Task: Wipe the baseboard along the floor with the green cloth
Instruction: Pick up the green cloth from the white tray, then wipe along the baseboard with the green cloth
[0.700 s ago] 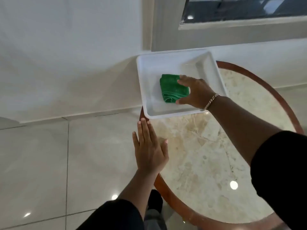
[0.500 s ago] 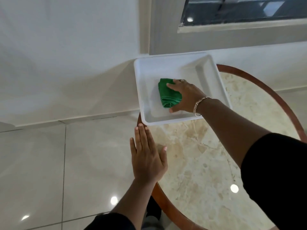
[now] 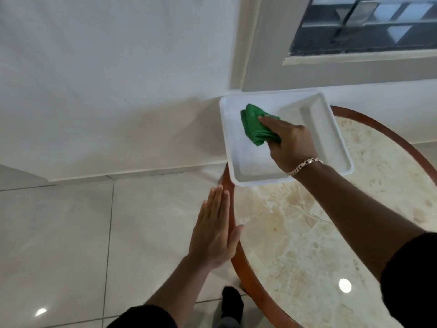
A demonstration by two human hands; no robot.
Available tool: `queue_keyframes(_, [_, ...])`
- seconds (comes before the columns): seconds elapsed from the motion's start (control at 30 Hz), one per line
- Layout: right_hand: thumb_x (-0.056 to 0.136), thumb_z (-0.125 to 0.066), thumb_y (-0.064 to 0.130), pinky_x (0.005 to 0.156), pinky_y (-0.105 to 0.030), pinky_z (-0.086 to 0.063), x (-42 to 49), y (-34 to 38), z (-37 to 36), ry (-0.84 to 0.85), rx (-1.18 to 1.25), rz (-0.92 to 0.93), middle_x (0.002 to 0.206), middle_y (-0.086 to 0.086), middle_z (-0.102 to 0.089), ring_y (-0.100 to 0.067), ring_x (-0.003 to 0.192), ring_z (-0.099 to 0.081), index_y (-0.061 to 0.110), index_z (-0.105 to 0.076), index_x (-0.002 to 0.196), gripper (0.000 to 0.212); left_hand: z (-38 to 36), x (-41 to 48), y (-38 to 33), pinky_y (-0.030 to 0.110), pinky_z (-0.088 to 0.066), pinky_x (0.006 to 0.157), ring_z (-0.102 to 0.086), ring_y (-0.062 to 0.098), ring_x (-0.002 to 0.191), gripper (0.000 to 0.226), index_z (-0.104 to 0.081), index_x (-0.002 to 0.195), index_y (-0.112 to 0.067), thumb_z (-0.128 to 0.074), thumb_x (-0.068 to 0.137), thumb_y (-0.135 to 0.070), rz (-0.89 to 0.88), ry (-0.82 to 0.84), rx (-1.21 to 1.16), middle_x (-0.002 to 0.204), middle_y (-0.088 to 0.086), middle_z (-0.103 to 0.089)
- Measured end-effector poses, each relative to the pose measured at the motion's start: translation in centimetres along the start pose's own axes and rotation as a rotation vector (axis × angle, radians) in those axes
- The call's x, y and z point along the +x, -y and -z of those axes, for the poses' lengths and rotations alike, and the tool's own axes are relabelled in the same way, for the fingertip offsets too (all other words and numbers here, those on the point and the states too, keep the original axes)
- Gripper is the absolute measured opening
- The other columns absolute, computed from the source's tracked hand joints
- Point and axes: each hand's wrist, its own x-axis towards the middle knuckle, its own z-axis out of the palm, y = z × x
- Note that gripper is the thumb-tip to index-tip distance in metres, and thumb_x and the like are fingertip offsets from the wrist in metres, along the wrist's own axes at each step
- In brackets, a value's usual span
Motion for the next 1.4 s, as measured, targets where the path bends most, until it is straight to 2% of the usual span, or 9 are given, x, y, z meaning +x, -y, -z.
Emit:
queue_keyframes(0.1, [0.067,-0.064,-0.004,0.067,-0.039,-0.06,-1.0,5.9,0.8,-0.096,0.103,0.103,0.108,-0.013,-0.073,-0.035,0.078,-0.071,0.018,-0.066,0.118,0.055,2.3,-1.7,4.7,0.05,-0.023,0.123,-0.004,0.027,0.155,0.077,-0.01,0.157,-0.007,-0.025,0.099,-0.056,0.035,-0.019,0.004,0.167,0.015,-0.008])
queue_keyframes(0.23, [0.071,-0.062,0.0,0.08,-0.04,-0.06,-4.6,14.8,-1.0,-0.034,0.235,0.169,0.124,-0.007,-0.067,-0.025,0.103,-0.068,0.019,-0.061,0.124,0.056,4.9,-4.0,11.5,0.055,-0.029,0.12,-0.015,0.035,0.153,0.076,-0.021,0.154,-0.003,-0.027,0.099,-0.054,0.063,0.013,0.083,0.164,0.021,-0.02])
queue_keyframes(0.4, [0.075,-0.06,0.0,0.096,-0.038,-0.053,-9.5,19.7,-12.3,0.044,0.244,0.094,0.13,-0.005,-0.062,-0.018,0.121,-0.058,0.018,-0.06,0.126,0.055,4.1,-6.8,21.2,0.056,-0.03,0.119,-0.019,0.036,0.151,0.075,-0.023,0.153,-0.003,-0.027,0.099,-0.054,0.05,0.065,0.136,0.162,0.022,-0.023])
queue_keyframes(0.6, [0.064,-0.069,-0.009,0.08,-0.044,-0.057,-12.5,16.5,-34.3,0.138,0.116,-0.109,0.111,-0.014,-0.072,-0.034,0.093,-0.07,0.014,-0.066,0.117,0.059,-2.7,-6.8,35.2,0.051,-0.019,0.122,-0.016,0.035,0.152,0.076,-0.025,0.152,-0.001,-0.027,0.097,-0.053,0.078,0.029,0.148,0.161,0.022,-0.026])
queue_keyframes(0.87, [0.084,-0.055,0.002,0.104,-0.043,-0.043,-10.8,6.0,-56.6,0.267,-0.108,-0.074,0.147,-0.002,-0.045,-0.024,0.136,-0.039,0.026,-0.045,0.138,0.06,-16.0,-3.3,50.8,0.048,-0.001,0.125,0.01,0.028,0.154,0.09,-0.01,0.156,-0.007,-0.004,0.088,-0.066,0.159,0.056,0.224,0.167,0.015,0.001])
queue_keyframes(1.0, [0.077,-0.065,-0.001,0.09,-0.053,-0.052,-9.0,2.0,-62.4,0.138,-0.175,0.017,0.137,-0.018,-0.053,-0.04,0.129,-0.042,0.016,-0.061,0.124,0.05,-20.8,0.1,56.8,0.05,0.003,0.125,0.016,0.027,0.153,0.098,0.003,0.156,-0.01,0.001,0.082,-0.073,0.253,0.083,0.234,0.167,0.013,0.012])
queue_keyframes(1.1, [0.073,-0.066,0.001,0.093,-0.056,-0.05,-9.3,1.0,-64.9,0.064,-0.126,-0.069,0.135,-0.023,-0.053,-0.045,0.124,-0.045,0.013,-0.067,0.116,0.045,-22.7,1.9,59.3,0.052,0.004,0.124,0.02,0.028,0.152,0.1,0.012,0.155,-0.011,-0.004,0.081,-0.076,0.284,0.062,0.236,0.166,0.012,0.019])
queue_keyframes(1.3, [0.073,-0.043,0.064,0.112,-0.058,-0.024,-8.1,3.2,-67.4,0.087,-0.049,-0.173,0.149,-0.014,-0.038,-0.033,0.14,-0.026,0.013,-0.056,0.126,0.076,-23.7,4.7,61.0,0.056,0.001,0.124,0.013,0.028,0.153,0.097,0.005,0.156,-0.01,-0.001,0.085,-0.076,0.236,-0.105,0.287,0.167,0.013,0.008])
queue_keyframes(1.4, [0.076,-0.049,0.064,0.112,-0.061,-0.022,-6.3,2.6,-68.4,0.073,-0.101,-0.1,0.141,-0.012,-0.047,-0.031,0.136,-0.035,0.012,-0.057,0.123,0.071,-23.8,5.3,61.0,0.055,0.0,0.125,0.011,0.026,0.154,0.098,0.003,0.157,-0.01,0.0,0.085,-0.077,0.227,-0.132,0.293,0.167,0.011,0.006])
